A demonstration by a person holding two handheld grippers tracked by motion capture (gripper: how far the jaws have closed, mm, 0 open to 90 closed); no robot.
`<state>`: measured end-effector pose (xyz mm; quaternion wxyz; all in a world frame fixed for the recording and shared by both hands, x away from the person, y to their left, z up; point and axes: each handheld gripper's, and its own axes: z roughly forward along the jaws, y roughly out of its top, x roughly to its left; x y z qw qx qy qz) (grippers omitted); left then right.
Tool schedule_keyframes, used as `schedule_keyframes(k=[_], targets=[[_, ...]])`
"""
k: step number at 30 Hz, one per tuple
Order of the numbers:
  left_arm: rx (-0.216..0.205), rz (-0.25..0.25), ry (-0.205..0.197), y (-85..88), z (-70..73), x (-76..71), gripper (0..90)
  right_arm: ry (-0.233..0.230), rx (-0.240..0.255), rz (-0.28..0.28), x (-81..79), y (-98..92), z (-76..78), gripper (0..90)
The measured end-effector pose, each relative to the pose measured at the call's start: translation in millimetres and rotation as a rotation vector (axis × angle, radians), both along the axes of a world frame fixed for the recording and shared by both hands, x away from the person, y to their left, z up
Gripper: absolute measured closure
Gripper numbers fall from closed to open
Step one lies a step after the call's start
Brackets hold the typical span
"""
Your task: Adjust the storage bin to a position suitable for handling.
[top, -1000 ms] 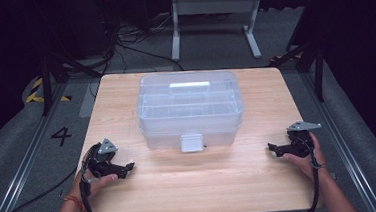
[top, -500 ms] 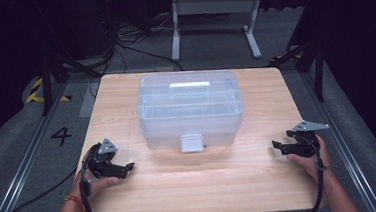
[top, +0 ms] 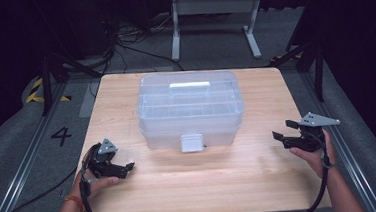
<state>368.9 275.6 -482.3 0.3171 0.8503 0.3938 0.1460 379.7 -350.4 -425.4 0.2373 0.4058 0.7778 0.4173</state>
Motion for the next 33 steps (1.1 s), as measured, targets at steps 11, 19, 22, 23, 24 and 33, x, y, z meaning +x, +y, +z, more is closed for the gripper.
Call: schedule_keyframes(k=[11,19,22,23,24,33], targets=[[0.001,-0.001,-0.001,0.4,0.3,0.2,0.9,-0.075,-0.008,0.068,0.1,15.6,37.7,29.8],[-0.002,0.002,0.001,0.3,0.2,0.0,1.0,-0.106,-0.014,0.104,7.3,28.9,57.9,29.9],[-0.003,0.002,0.001,0.2,0.2,0.0,1.0,-0.112,-0.007,0.113,9.4,31.9,64.2,29.9],[-0.003,0.003,0.002,0.2,0.3,0.0,1.0,-0.116,-0.003,0.115,10.1,32.8,66.9,29.9],[-0.003,0.003,0.002,0.2,0.3,0.0,1.0,-0.12,0.002,0.117,10.7,33.7,69.8,29.9],[-0.003,0.002,0.002,0.3,0.2,0.1,1.0,-0.155,-0.005,0.153,21.3,53.1,92.8,29.9]])
